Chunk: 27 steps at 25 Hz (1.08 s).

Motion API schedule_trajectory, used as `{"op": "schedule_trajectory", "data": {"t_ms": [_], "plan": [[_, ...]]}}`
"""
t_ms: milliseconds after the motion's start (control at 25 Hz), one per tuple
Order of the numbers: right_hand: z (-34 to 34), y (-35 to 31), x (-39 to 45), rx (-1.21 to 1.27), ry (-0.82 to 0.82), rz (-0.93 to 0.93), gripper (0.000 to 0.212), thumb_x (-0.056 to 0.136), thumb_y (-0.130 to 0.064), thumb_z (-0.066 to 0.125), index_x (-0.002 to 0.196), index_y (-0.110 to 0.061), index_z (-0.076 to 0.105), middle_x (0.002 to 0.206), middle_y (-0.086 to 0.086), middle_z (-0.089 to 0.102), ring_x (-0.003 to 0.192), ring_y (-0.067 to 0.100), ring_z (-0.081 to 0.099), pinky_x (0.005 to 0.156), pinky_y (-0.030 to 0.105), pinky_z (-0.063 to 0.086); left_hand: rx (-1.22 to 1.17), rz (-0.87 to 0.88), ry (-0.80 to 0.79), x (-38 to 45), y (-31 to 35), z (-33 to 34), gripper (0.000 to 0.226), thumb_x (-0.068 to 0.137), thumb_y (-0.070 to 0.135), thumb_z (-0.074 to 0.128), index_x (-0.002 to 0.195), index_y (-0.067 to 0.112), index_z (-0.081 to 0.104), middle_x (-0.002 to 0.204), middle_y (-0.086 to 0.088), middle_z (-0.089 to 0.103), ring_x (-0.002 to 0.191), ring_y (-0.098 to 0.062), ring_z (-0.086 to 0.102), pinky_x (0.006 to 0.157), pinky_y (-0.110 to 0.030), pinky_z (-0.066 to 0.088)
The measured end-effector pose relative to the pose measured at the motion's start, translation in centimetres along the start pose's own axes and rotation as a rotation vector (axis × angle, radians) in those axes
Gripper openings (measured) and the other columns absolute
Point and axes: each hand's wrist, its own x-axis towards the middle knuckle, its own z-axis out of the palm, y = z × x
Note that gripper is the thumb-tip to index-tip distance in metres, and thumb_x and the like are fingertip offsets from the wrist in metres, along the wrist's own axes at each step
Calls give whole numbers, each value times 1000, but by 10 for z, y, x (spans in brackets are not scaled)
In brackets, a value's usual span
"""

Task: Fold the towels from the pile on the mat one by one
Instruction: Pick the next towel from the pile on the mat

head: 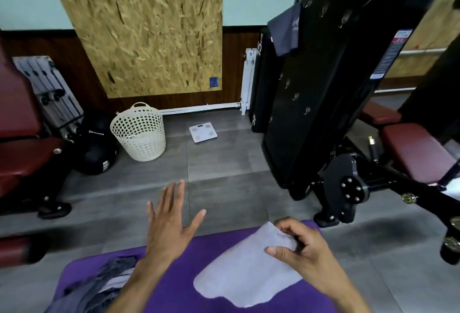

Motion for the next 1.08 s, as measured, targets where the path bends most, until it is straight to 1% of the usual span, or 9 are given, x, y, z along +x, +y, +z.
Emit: {"op": "schedule_trajectory", "data": {"t_ms": [120, 240, 320, 400, 520, 600, 680, 760, 1080], "plan": [[9, -12, 4, 37, 53, 35, 28, 73, -41, 84, 89, -26, 66, 78, 0, 62, 73, 15, 56, 67, 28, 45, -24, 16, -25, 21, -9, -9, 91, 80, 82, 20, 153, 36, -9, 163, 0, 9, 150, -18, 5, 120, -51, 1], [0, -18, 20, 103, 86, 60, 23, 73, -33, 84, 88, -28, 68, 79, 0, 66, 72, 10, 58, 64, 27, 47, -35, 40, -37, 58, 0, -7, 92, 77, 83, 19, 152, 37, -10, 163, 0, 6, 150, -19, 4, 120, -51, 2], [-10, -15, 37, 105, 109, 62, 24, 73, -37, 84, 88, -28, 68, 77, 3, 64, 69, 10, 55, 62, 28, 45, -25, 59, -44, 89, 12, -1, 93, 76, 83, 18, 153, 36, -8, 163, 0, 6, 150, -19, 4, 119, -51, 1], [-25, -4, 62, 98, 134, 54, 33, 71, -48, 83, 91, -26, 68, 78, 8, 63, 68, 14, 53, 61, 31, 43, -19, 79, -35, 124, 26, 10, 94, 77, 82, 18, 154, 34, -6, 163, -1, 7, 150, -20, 5, 119, -51, 0], [-53, 18, 109, 102, 141, 47, 38, 69, -50, 82, 93, -24, 68, 79, 13, 61, 67, 27, 53, 59, 37, 43, -10, 72, -29, 178, 45, 31, 93, 77, 82, 18, 153, 35, -8, 163, -1, 4, 150, -20, 4, 119, -51, 0], [-72, 25, 141, 102, 139, 37, 38, 68, -52, 82, 91, -25, 68, 78, 9, 62, 68, 21, 55, 60, 32, 44, -4, 68, -36, 208, 53, 41, 93, 77, 83, 18, 152, 36, -9, 163, 0, 2, 150, -18, 2, 119, -50, -1], [-94, 33, 177, 126, 126, 22, 27, 70, -44, 84, 85, -29, 67, 73, -2, 63, 66, 6, 55, 62, 19, 44, -9, 53, -27, 243, 64, 52, 94, 77, 83, 18, 153, 35, -8, 163, 0, 1, 150, -18, 1, 120, -50, 0], [-116, 36, 214, 126, 105, 8, 21, 71, -27, 84, 80, -33, 66, 69, -11, 60, 64, 0, 54, 62, 13, 42, -4, 34, -32, 280, 75, 59, 95, 75, 84, 17, 153, 34, -8, 163, 0, 1, 150, -18, 1, 120, -51, 1], [-167, 55, 406, 220, 137, 36, 18, 72, -18, 82, 80, -26, 68, 69, 2, 62, 62, 4, 52, 59, 17, 42, -69, 53, -11, 475, 81, 100, 94, 77, 82, 25, 154, 34, 2, 162, -1, 14, 149, -21, 9, 119, -54, 11]]}}
